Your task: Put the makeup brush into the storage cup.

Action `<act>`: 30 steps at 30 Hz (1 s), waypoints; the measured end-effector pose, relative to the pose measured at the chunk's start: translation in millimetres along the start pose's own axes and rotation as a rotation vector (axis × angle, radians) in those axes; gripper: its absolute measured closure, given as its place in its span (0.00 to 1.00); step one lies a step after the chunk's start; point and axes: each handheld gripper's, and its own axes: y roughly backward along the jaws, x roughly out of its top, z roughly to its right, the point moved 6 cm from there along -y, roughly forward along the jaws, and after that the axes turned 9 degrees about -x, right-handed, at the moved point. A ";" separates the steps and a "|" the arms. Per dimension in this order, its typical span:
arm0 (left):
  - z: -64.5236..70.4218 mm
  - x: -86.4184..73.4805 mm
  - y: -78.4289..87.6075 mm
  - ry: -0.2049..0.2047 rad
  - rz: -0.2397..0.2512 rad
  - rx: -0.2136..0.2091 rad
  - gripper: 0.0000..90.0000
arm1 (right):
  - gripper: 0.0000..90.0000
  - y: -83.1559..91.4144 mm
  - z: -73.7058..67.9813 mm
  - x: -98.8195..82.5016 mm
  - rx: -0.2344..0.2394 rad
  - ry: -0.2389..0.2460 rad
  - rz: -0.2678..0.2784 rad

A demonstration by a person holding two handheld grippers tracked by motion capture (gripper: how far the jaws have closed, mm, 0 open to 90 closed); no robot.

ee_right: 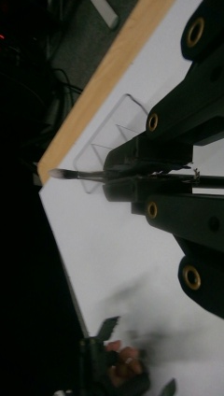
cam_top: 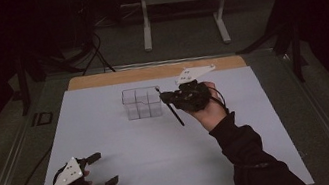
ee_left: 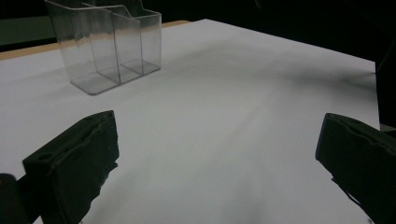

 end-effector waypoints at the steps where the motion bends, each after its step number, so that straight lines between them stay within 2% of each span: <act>1: 0.1 0.7 0.2 0.002 0.006 0.000 0.01 | 0.94 -0.5 0.4 2.8 -0.004 -0.006 0.009; 7: 0.1 0.7 0.2 0.003 0.006 -0.003 0.01 | 0.94 -6.4 2.8 16.2 -0.013 -0.015 0.051; 9: 0.1 0.4 -0.1 0.002 0.005 -0.004 0.01 | 0.94 -8.7 4.8 18.9 0.002 -0.031 0.078; 12: -0.6 -0.1 0.0 0.007 0.004 -0.005 0.01 | 0.94 -12.9 11.4 21.9 -0.016 -0.070 0.112; 15: 0.1 0.4 -0.2 0.004 0.007 -0.006 0.01 | 0.94 -15.0 14.1 24.5 -0.036 -0.081 0.131; 20: -0.2 0.7 0.5 0.006 0.009 -0.009 0.01 | 0.94 -20.3 16.7 34.1 -0.093 -0.065 0.180; 30: 0.7 0.8 0.3 0.011 0.014 -0.018 0.01 | 0.94 -36.6 16.5 48.1 -0.092 -0.066 0.213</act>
